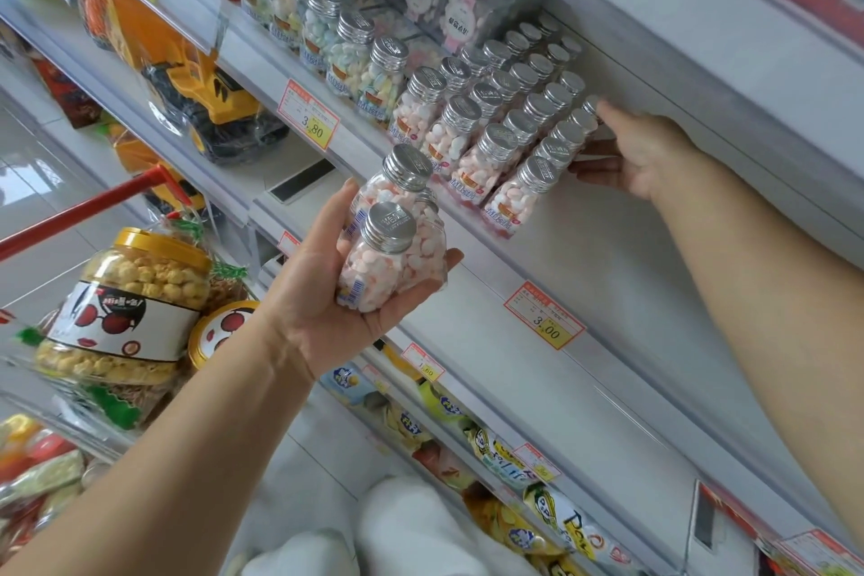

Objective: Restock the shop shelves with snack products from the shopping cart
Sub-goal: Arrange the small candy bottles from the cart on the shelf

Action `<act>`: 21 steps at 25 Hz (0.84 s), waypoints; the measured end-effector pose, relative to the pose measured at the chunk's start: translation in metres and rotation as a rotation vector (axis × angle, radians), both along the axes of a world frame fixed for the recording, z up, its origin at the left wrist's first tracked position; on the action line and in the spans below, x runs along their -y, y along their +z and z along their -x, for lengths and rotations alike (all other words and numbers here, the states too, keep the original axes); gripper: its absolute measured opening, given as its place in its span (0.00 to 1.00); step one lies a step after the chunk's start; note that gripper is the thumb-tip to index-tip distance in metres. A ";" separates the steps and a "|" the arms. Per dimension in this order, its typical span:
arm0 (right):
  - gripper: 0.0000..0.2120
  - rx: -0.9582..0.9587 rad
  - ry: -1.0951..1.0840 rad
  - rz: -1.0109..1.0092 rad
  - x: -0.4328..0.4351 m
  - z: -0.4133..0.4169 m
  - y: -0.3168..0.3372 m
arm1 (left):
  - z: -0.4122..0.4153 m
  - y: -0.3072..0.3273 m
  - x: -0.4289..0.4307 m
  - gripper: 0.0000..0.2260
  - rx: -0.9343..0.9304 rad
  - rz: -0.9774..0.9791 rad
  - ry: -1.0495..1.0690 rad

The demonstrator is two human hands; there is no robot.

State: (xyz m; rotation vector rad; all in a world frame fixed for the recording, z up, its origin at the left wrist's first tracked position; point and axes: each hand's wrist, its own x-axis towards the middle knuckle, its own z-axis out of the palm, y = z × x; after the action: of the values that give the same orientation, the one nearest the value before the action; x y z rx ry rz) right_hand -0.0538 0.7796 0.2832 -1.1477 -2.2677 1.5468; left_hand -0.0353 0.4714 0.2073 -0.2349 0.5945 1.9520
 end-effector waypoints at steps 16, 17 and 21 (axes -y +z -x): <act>0.15 -0.224 0.525 -0.278 0.142 -0.118 0.000 | -0.030 0.012 -0.019 0.26 -0.082 0.113 -0.230; 0.15 -0.239 0.490 -0.260 0.145 -0.118 -0.001 | -0.033 0.012 -0.020 0.26 -0.087 0.112 -0.238; 0.18 -0.367 0.334 -0.066 0.133 -0.120 -0.005 | -0.040 0.011 -0.018 0.30 -0.066 0.071 -0.253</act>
State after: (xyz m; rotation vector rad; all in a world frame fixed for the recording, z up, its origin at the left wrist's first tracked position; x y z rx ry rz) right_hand 0.0667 0.6462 0.2782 -0.4324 -2.3079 1.6147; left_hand 0.0046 0.4899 0.2183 -0.1324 0.7026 1.7009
